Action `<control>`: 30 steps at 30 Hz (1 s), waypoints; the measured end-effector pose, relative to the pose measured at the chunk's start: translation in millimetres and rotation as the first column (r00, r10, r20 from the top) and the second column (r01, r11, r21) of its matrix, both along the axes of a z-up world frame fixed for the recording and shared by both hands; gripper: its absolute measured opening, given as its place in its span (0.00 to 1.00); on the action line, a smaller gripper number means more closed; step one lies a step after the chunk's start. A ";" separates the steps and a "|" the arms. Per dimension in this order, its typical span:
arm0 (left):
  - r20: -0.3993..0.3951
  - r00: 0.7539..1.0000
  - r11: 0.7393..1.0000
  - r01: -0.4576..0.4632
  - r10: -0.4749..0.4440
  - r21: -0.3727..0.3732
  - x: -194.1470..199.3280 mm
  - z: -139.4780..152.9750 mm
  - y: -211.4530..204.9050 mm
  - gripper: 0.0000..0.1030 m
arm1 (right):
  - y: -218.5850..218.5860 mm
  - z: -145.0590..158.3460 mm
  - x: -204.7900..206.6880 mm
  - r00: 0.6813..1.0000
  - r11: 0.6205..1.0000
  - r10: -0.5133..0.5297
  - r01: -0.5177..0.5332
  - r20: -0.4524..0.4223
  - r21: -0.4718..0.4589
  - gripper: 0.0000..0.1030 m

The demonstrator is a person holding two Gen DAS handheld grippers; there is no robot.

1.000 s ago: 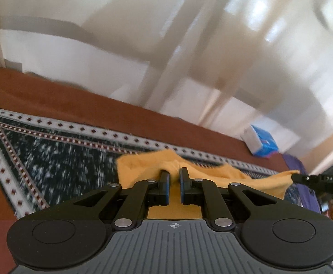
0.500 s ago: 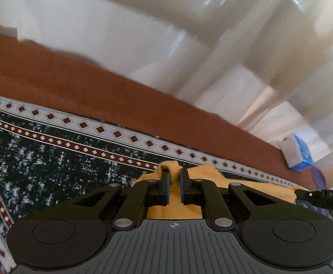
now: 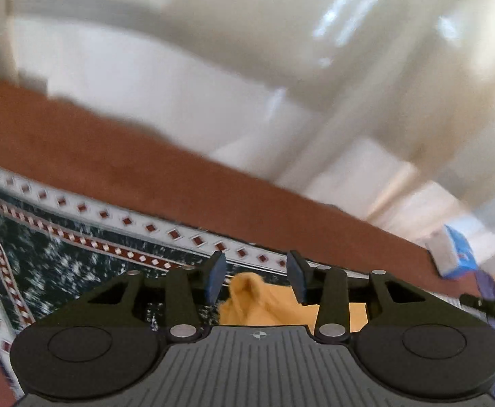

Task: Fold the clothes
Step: 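Lower the folded hem onto the t-shirt and open both grippers, then move both open grippers to the edge of the folded yellow shirt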

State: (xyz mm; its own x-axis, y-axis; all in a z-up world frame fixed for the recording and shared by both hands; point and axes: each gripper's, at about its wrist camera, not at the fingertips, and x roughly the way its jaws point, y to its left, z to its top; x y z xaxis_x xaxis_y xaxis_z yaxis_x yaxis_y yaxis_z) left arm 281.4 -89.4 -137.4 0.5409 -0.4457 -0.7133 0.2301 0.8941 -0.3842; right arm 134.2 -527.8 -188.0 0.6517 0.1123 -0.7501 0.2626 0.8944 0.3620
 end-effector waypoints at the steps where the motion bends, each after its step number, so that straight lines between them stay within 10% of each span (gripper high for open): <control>1: 0.018 0.999 0.999 0.031 -0.031 0.017 -7.4 5.2 -2.8 0.56 | 6.9 6.5 -6.2 0.999 0.999 0.030 -0.029 0.022 -0.030 0.29; 6: 0.027 0.984 0.978 0.171 -0.175 0.122 -37.3 0.4 -28.0 0.56 | 35.1 15.2 -27.6 0.989 0.981 0.144 -0.138 0.037 -0.136 0.45; 13: 0.013 0.972 0.965 0.229 -0.233 0.125 -35.7 -12.2 -53.8 0.56 | 39.5 1.8 -20.7 0.990 0.973 0.141 -0.135 0.021 -0.187 0.38; 15: 0.002 0.975 0.967 0.221 -0.224 0.127 -26.0 -19.5 -59.1 0.56 | 41.4 -1.4 -13.4 0.984 0.973 0.176 -0.170 0.022 -0.154 0.18; 25: -0.009 0.994 0.983 0.107 -0.107 0.151 11.2 -51.9 -66.6 0.56 | 23.9 -39.5 22.4 0.999 0.987 0.042 -0.044 -0.018 -0.152 0.07; 30: -0.005 1.000 0.996 -0.020 0.020 0.087 10.6 -36.2 -44.5 0.56 | 25.3 -20.2 10.5 1.000 0.985 0.004 0.001 0.029 -0.174 0.17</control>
State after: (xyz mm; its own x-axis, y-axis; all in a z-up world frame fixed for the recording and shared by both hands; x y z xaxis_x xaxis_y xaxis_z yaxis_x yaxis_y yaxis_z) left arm 292.0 -133.9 -173.6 0.5447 -0.3708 -0.7522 0.2100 0.9287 -0.3058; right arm 144.7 -502.4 -208.2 0.6737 -0.0170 -0.7388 0.2524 0.9449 0.2084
